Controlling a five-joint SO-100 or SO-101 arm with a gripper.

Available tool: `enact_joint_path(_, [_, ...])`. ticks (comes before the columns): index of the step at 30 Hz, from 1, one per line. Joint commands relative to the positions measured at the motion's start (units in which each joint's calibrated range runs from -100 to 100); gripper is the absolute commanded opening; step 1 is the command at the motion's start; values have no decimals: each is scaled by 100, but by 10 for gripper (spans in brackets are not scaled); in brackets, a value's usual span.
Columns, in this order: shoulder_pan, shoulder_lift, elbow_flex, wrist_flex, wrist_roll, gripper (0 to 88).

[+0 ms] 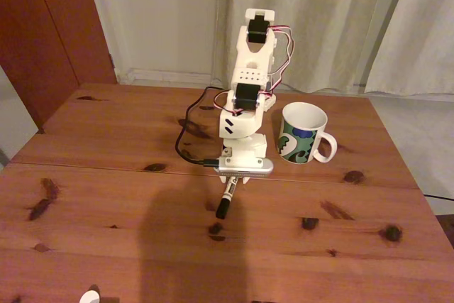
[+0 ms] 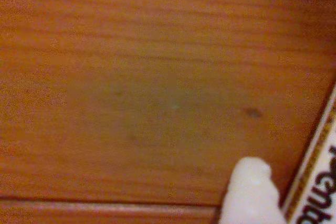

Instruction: Clean up the desk and place the pens and markers into the cup

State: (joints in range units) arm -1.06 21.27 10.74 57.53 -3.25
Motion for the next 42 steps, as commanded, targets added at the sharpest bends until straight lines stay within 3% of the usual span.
enact_joint_path(1, [14,-87,8,-97,21,11])
enact_joint_path(11, [151,-294,-19,-97,37,9])
enact_joint_path(19, [143,-2677,314,-209,-110,9])
enact_joint_path(25, [38,-4250,1117,-1568,-414,9])
enact_joint_path(33, [-814,-5259,2551,-3684,-718,8])
enact_joint_path(42, [-1675,-6467,4192,-4140,-728,8])
